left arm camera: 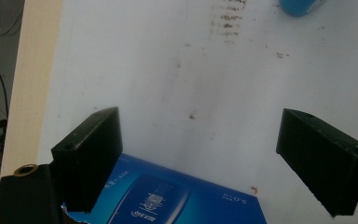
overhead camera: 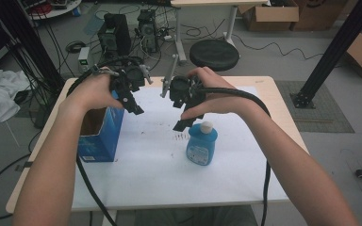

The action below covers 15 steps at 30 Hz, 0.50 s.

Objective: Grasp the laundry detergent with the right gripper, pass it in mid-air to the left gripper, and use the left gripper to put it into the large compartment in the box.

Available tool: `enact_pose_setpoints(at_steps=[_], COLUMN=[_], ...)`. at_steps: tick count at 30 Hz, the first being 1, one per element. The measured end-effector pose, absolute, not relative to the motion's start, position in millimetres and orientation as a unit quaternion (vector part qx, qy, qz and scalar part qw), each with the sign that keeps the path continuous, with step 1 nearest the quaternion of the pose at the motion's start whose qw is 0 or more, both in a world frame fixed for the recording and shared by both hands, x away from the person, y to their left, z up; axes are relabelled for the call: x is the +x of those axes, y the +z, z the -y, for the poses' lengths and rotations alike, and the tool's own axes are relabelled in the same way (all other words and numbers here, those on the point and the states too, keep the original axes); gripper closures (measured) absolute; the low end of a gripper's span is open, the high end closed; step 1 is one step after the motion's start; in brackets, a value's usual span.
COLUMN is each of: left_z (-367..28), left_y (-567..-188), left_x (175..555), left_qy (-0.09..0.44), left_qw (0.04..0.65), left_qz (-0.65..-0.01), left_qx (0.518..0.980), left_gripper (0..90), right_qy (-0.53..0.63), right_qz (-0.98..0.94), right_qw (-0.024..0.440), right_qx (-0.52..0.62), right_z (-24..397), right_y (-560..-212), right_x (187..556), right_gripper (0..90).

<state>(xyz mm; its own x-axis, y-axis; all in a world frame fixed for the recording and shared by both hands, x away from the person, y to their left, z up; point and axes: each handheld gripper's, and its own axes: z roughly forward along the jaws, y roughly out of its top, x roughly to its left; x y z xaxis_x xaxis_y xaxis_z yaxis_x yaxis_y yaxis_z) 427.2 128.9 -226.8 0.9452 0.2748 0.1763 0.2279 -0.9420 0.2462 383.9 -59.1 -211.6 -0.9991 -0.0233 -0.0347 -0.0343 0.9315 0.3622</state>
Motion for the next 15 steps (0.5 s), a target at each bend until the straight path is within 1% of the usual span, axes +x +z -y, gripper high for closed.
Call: enact_pose_setpoints(at_steps=[1, 7, 8, 15], left_z=[-129, -128, -127, -126], left_y=[-226, -226, -227, -227], left_x=[427, 426, 425, 423], left_qy=[0.107, 0.108, 0.107, 0.105], left_qw=[0.111, 0.112, 0.111, 0.113], left_qz=[-0.126, -0.128, -0.128, -0.129], left_qx=[0.980, 0.979, 0.980, 0.980], left_gripper=[14.9, 14.9, 14.9, 14.9], right_qy=[0.193, 0.218, 0.238, 0.273], right_qz=[-0.981, -0.976, -0.971, -0.961], right_qw=[0.016, 0.025, 0.030, 0.043], right_qx=[-0.012, 0.000, 0.002, 0.017], right_z=[63, 76, 83, 108], right_y=[-209, -202, -200, -198], right_x=[384, 385, 384, 382], right_gripper=[17.6, 16.5, 16.4, 16.0])
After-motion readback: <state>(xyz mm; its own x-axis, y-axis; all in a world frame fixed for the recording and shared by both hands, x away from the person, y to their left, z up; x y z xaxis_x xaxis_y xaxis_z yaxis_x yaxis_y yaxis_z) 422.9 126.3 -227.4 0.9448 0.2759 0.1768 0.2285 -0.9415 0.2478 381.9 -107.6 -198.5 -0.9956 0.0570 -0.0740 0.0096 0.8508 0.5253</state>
